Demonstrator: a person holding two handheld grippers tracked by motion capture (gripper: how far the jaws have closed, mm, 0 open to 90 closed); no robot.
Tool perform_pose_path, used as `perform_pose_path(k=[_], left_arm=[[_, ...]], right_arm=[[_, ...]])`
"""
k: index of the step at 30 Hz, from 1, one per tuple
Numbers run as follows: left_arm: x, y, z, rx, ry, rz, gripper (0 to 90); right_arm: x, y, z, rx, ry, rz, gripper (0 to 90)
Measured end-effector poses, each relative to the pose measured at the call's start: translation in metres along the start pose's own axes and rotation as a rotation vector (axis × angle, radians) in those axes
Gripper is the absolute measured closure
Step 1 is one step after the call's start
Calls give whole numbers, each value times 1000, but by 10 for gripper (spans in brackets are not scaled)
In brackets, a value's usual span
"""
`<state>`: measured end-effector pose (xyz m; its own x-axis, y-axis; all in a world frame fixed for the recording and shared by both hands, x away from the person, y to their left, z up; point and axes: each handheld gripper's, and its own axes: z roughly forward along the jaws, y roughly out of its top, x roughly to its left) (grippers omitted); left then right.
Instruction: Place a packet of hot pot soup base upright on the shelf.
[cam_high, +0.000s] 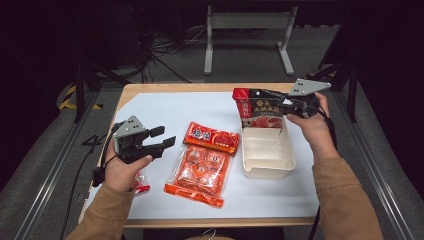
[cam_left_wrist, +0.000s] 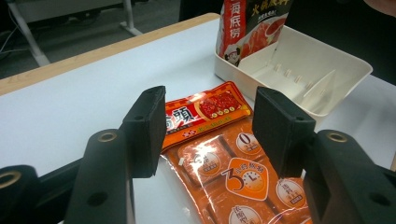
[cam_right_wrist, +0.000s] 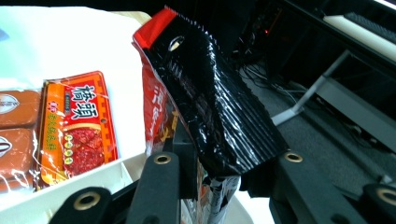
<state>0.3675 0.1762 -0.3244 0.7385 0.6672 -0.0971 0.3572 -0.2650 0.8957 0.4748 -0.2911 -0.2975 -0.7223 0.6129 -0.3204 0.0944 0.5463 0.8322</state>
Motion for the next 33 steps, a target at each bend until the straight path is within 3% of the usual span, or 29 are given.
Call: perform_pose_path(k=[5,14,22,24,25,28,33], left_arm=[[0,0,1,8,-1,-5,455],[2,-1,3,15,-4,-7,435],[5,-2,5,15,-3,-16,417],[6,-2,7,16,-4,-17,406],[6,-2,7,23,-9,-14,406],[7,-1,10,18,-15,-12,390],[8,0,14,6,-26,2,352]], right_arm=[[-2,-7,-4,16,-11,35,714],[-4,-19,-10,33,-28,140,708],[-3,-21,-11,48,-35,176,683],[-2,-20,-12,47,-33,187,647],[-2,-20,-14,33,-47,207,562],[-1,-20,-21,28,-49,285,444],[4,-19,-33,25,-64,304,378]])
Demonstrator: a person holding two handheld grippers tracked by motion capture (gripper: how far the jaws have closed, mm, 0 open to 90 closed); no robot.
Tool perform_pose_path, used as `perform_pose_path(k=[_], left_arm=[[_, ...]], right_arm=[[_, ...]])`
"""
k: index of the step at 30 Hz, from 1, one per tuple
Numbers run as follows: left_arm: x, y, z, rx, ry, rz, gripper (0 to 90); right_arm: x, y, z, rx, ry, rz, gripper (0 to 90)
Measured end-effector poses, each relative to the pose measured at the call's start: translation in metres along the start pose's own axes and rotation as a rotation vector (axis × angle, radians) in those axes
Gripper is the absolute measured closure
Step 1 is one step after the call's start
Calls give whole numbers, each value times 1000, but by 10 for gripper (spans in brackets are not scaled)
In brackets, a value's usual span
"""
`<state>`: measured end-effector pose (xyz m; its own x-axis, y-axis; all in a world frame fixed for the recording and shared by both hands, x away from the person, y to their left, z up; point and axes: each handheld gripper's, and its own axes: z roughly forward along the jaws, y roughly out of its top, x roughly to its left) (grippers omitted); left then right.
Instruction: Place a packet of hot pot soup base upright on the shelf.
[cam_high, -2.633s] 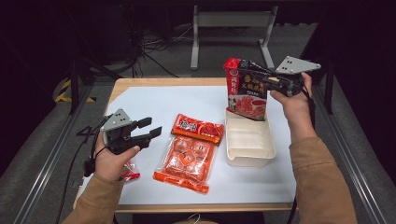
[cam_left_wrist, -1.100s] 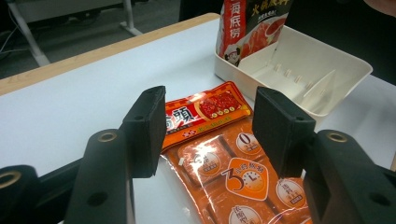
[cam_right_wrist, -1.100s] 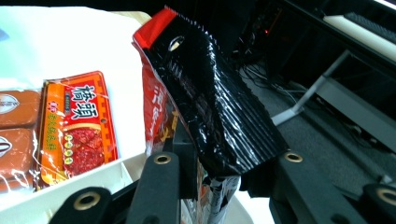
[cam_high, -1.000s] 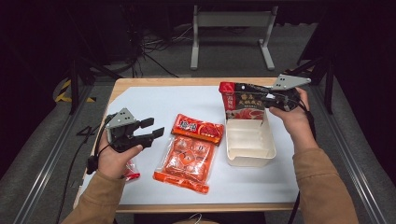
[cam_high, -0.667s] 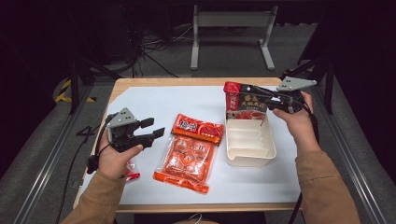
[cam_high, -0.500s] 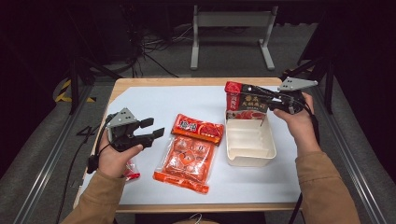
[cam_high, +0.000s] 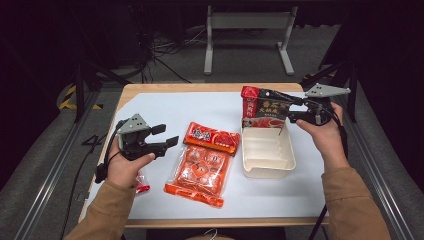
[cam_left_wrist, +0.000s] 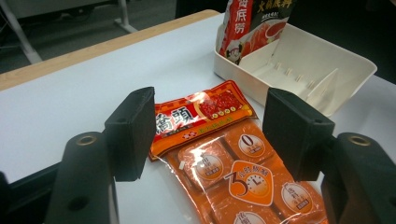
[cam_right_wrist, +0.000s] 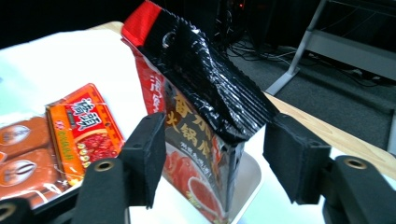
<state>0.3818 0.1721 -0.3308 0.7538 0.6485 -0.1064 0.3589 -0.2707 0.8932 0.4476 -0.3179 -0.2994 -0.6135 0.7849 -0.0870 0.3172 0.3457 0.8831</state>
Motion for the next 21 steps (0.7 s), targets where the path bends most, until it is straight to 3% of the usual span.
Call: perform_pose_path(k=[8,9,14,21], left_arm=[[4,1,4,2,-6,11,336],[3,1,4,4,-10,-7,336],[8,1,5,3,-6,-10,334],[16,2,7,-2,-6,-14,324]], right_arm=[[7,-2,-25,-36,-3,1,366],[8,-3,-27,-38,-4,2,366],[12,-9,-33,-33,-25,-13,366],[22,-24,-44,-62,-40,4,366]])
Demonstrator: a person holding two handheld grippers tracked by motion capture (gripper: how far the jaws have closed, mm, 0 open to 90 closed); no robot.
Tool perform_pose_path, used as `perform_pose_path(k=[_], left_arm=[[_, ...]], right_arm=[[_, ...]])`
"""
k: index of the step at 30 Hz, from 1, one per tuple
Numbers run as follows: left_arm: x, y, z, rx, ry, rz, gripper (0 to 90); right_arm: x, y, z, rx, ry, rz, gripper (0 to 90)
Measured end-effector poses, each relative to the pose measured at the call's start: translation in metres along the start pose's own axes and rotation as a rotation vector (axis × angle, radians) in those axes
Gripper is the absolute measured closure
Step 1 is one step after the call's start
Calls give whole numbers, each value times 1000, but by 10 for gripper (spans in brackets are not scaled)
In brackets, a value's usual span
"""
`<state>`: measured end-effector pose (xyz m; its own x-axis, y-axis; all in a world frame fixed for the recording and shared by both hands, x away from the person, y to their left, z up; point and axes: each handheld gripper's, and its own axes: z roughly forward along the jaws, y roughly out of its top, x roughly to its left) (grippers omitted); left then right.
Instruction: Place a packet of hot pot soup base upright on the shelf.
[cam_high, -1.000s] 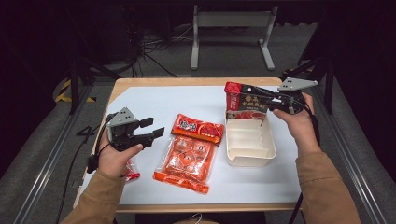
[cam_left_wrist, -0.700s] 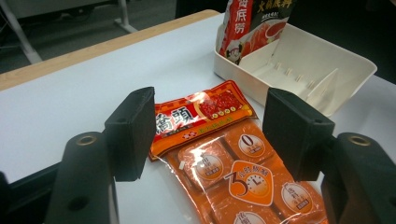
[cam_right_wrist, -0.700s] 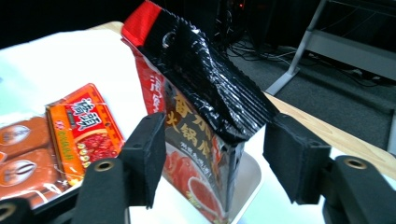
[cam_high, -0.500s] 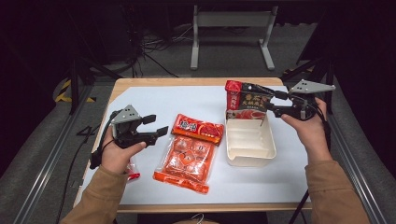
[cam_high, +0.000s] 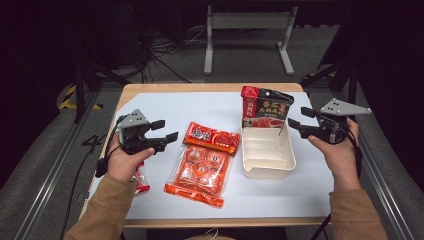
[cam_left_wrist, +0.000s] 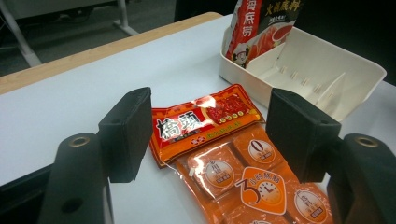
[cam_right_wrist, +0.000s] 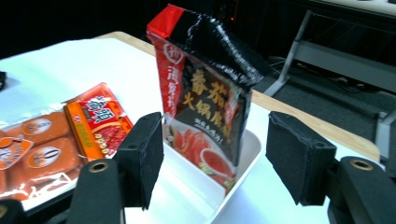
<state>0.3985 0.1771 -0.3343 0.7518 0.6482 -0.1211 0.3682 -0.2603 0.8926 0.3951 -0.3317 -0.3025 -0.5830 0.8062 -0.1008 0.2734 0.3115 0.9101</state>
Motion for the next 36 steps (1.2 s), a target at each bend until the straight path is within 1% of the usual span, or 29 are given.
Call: perform_pose_path(k=[2,3,4,6,8,9,10,11,12,13,14,16,20,21,22,23,25,27,29,31,33,34,35,36], left_arm=[[3,1,1,-1,3,11,321],[2,1,1,-5,4,0,320],[4,2,2,-7,7,13,320],[4,2,3,-12,14,6,320],[6,3,3,-12,20,12,320],[7,3,4,-17,24,10,319],[8,4,4,-28,31,19,316],[8,5,5,-36,45,19,315],[8,5,6,-45,50,24,312],[8,6,6,-55,56,18,309],[8,6,7,-64,58,25,312],[9,7,8,-64,66,41,335],[13,7,12,-61,71,36,337],[14,7,13,-60,65,28,335],[16,7,15,-61,63,33,340],[16,6,16,-60,56,29,347],[19,6,20,-52,47,28,348],[22,5,25,-42,37,24,348],[24,4,31,-29,41,35,348],[24,2,39,-11,35,52,349],[26,1,47,15,15,60,361],[27,0,50,21,20,63,376],[28,0,54,12,26,74,390],[29,1,58,12,23,89,400]], right_arm=[[2,-5,-2,5,-6,2,366],[4,-8,-2,3,-7,6,366],[5,-10,-3,3,-5,5,366],[6,-12,-3,6,-3,7,365],[8,-18,-5,8,-8,4,365],[8,-20,-5,6,-5,10,365],[8,-21,-4,16,2,12,365],[9,-22,-4,20,4,14,365],[9,-22,-5,14,2,16,365],[9,-22,-6,14,3,20,366],[9,-22,-7,10,1,22,366],[9,-23,-10,3,-6,22,369],[8,-25,-11,8,-7,21,383],[8,-26,-11,9,-6,16,383],[8,-27,-10,13,-8,17,382],[8,-28,-9,20,-20,16,381],[8,-29,-8,22,-20,14,382],[10,-28,-6,29,-15,3,383],[10,-28,-5,29,-7,-4,391],[10,-29,-6,32,-2,-10,407],[9,-30,-7,28,8,-8,425],[9,-30,-7,26,10,-10,433],[8,-30,-7,24,12,-12,439],[8,-31,-8,22,15,-14,450]])
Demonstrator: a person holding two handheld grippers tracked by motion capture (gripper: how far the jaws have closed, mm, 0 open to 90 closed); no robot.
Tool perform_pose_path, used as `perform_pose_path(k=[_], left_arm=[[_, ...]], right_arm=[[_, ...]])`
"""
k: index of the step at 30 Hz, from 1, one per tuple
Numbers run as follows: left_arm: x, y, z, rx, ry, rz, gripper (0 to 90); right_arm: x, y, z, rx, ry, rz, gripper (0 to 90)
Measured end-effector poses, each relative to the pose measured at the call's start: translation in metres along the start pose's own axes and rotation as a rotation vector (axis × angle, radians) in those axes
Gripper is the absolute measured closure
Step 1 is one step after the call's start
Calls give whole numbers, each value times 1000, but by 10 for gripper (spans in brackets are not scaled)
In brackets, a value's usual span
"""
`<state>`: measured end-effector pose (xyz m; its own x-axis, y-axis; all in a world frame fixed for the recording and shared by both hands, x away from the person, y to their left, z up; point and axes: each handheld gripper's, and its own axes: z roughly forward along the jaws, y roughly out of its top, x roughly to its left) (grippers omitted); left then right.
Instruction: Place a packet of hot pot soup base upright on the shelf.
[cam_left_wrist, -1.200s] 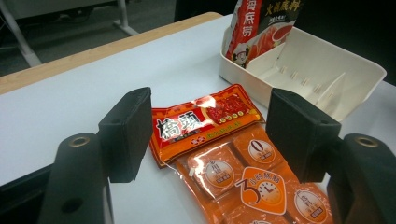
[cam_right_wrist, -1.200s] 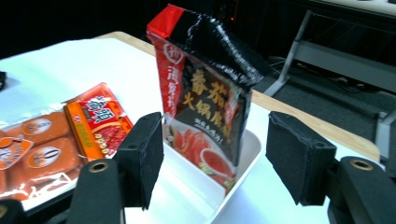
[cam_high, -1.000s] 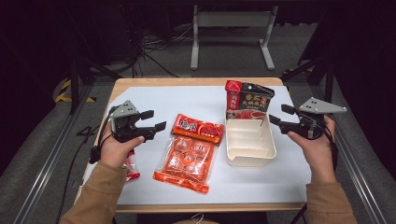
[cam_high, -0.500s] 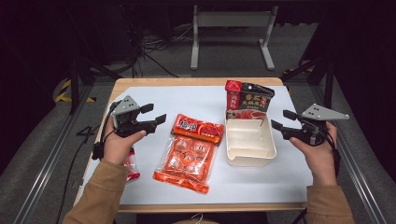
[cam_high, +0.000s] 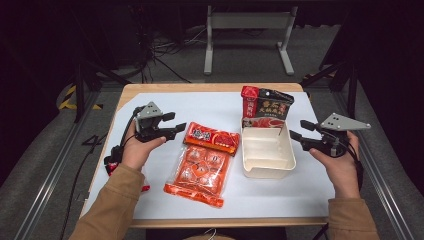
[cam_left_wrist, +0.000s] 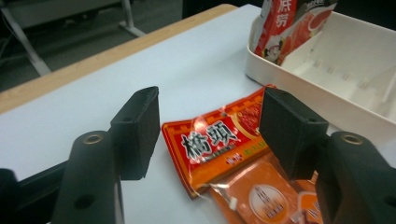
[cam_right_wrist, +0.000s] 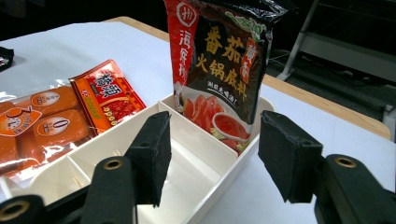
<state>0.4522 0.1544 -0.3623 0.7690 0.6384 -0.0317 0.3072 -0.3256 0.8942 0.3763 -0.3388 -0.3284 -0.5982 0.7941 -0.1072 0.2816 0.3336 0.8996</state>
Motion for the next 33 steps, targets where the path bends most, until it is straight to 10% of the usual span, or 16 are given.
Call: perform_pose_path(k=[33], left_arm=[[30,-25,77,210,-65,-180,387]], right_arm=[[-7,-10,2,2,26,25,481]])
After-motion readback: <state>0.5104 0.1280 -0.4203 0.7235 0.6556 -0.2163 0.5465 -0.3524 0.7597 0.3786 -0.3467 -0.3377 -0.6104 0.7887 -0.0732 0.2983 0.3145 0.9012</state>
